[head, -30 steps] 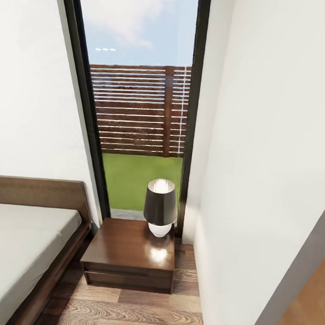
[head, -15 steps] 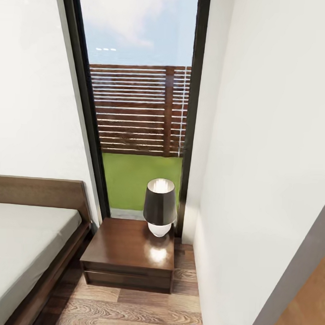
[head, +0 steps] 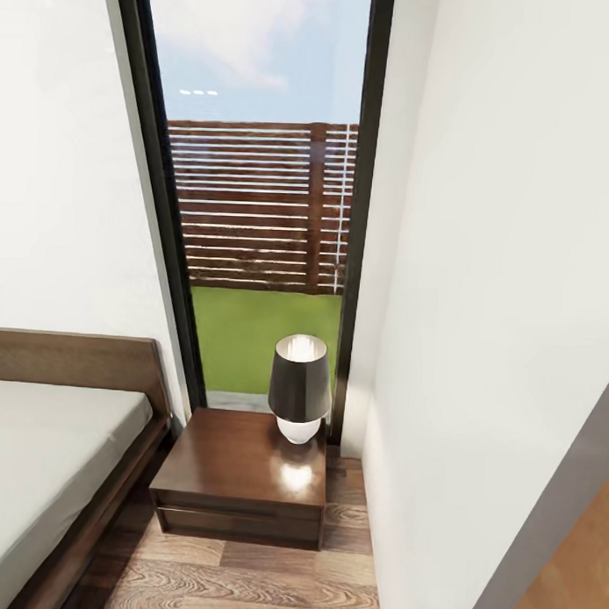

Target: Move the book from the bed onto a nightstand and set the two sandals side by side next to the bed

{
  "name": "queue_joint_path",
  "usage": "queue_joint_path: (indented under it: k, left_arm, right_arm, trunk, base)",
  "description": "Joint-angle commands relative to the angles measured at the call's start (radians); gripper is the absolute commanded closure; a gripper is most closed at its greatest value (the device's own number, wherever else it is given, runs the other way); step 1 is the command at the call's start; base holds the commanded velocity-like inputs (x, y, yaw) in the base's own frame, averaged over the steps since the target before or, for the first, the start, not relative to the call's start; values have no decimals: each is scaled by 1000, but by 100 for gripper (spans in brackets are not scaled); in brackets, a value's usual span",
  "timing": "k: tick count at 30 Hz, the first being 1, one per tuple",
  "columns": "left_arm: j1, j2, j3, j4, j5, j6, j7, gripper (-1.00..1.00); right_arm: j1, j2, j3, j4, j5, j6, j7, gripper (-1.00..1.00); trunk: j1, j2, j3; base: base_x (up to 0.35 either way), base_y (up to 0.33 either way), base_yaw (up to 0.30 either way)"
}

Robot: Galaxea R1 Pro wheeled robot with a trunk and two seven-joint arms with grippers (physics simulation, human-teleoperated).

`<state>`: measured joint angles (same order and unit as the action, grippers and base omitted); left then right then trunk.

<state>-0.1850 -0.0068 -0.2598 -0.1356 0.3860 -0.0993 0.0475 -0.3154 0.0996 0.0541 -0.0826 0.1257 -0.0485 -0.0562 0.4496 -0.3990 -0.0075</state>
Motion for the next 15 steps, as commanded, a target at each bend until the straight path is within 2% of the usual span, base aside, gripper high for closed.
queue_joint_path:
  k: [1,15]
  left_arm:
    - [0,0,-9,1,7,-3,5,-100]
    - [0,1,-9,1,7,-5,-8,-100]
  right_arm:
    - [-1,0,5,1,6,-2,-6,100]
    - [-1,-1,5,1,6,-3,-6,100]
  trunk:
    - [0,-1,-1]
    - [0,-1,-1]
  base:
    - [0,22,0]
    - [0,6,0]
